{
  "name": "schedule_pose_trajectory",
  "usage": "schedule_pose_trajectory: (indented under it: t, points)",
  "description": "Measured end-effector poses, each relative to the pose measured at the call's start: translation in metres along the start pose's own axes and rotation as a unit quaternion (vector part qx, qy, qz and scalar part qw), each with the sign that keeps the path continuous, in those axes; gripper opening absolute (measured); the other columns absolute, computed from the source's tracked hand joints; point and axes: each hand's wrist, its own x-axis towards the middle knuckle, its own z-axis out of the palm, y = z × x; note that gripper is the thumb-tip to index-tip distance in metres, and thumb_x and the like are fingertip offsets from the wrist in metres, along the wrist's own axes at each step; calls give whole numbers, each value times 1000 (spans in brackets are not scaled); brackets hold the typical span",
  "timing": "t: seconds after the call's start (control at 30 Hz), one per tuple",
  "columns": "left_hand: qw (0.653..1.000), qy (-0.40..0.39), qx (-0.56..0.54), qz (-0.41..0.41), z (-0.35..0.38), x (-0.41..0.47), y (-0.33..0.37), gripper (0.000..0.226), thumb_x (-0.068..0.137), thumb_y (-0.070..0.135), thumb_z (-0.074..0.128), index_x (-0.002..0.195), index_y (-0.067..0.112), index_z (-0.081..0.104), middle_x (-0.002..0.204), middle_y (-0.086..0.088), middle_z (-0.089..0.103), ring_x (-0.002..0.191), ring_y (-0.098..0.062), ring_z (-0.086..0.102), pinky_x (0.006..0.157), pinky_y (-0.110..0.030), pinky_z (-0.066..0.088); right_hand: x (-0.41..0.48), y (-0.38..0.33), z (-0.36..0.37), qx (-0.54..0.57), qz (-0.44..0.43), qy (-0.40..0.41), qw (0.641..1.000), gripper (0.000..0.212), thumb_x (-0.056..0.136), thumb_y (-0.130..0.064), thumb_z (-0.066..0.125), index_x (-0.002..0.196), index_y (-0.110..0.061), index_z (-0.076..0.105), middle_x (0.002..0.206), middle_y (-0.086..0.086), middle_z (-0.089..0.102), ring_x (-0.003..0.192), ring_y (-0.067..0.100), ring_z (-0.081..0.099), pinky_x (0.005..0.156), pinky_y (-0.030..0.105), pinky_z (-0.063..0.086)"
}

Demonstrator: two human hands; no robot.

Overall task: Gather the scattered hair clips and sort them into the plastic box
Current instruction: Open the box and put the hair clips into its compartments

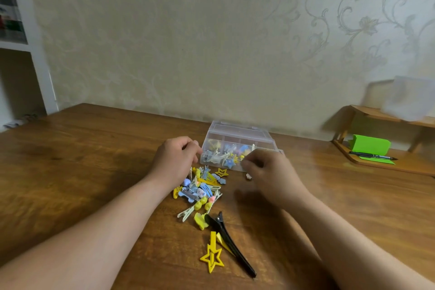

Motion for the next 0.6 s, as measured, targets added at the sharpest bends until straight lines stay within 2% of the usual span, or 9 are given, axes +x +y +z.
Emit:
schedule_pose_trajectory:
  t: [0.1,0.2,0.37,0.47,0.6]
  points:
    - [1000,2,-4,-2,0,0,0,33,109,25,54,87,18,78,77,0,70,74,-22,61,72,-39,51,-11,4,11,-28,-17,-38,999,11,102,-30,65,100,-30,75,89,-14,73,80,2,67,72,25,55]
    - [1000,2,1,-1,0,-1,1,33,109,26,55,88,16,78,77,-1,71,79,-32,66,78,-47,57,-17,6,14,-58,-48,-44,996,9,102,-31,65,101,-33,74,93,-19,69,83,-2,63,71,19,51]
    - [1000,-4,6,4,1,-1,1,33,108,26,56,88,14,78,79,-4,73,89,-41,70,85,-54,60,-16,8,18,-109,-97,-43,988,10,103,-35,64,108,-37,72,99,-18,64,84,-1,58,68,16,46]
    - [1000,-5,8,8,1,-1,0,32,108,26,56,88,14,78,79,-5,73,90,-43,69,85,-55,59,-17,3,23,-137,-121,-52,982,23,107,-35,55,125,-38,68,107,-17,59,87,4,60,73,23,51]
    - [1000,-3,4,7,1,-1,-1,32,108,26,57,86,15,78,78,-4,73,90,-44,69,86,-56,59,-18,-4,27,-191,-141,-63,969,41,110,-32,42,147,-40,57,122,-9,60,103,15,64,82,33,56]
